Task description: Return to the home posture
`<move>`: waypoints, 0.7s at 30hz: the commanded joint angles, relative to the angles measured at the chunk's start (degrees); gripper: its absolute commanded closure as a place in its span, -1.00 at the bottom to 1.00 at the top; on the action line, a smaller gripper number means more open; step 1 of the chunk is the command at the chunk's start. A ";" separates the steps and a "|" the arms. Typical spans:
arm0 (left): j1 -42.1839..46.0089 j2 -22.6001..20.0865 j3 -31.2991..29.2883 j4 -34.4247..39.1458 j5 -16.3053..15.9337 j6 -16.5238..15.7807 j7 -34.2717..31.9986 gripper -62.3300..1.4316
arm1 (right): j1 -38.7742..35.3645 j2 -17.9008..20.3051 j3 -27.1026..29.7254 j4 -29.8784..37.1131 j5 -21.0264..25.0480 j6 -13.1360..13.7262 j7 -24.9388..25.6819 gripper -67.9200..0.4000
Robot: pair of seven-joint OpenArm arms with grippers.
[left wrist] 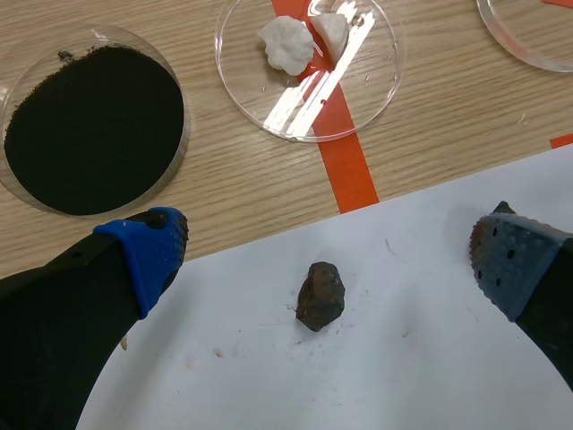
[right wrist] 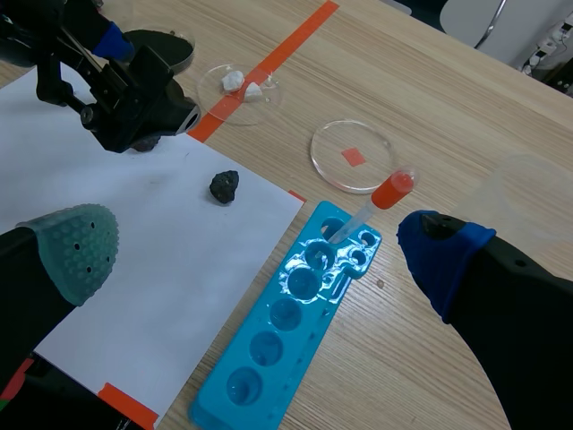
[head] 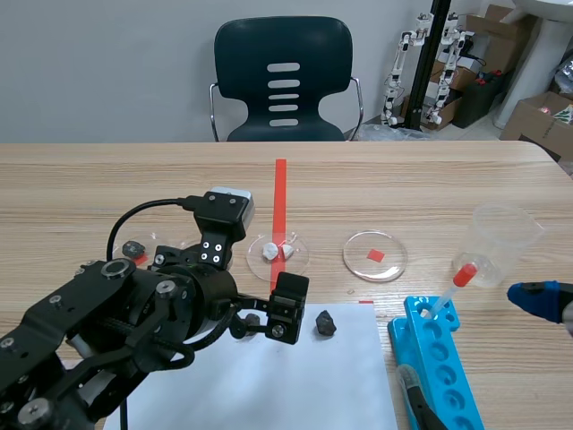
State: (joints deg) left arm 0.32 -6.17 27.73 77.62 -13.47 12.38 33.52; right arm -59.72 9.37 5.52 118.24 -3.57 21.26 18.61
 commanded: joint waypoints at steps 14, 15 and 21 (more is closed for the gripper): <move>4.44 -4.74 -0.15 5.18 -0.42 -7.96 -16.74 -1.00 | -0.11 0.48 0.15 0.09 0.59 -0.22 0.87 -1.00; 5.33 -5.53 -0.15 6.01 -0.42 -8.48 -18.88 -1.00 | -0.11 0.48 0.15 0.09 0.59 -0.22 0.87 -1.00; 10.78 -12.24 -0.15 10.51 -0.39 -12.79 -29.53 -1.00 | -0.11 0.48 0.15 0.09 0.59 -0.22 0.85 -1.00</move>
State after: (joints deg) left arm 10.59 -17.43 27.73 87.02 -13.54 -0.27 4.84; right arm -59.72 9.37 5.52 118.24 -3.57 21.26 18.61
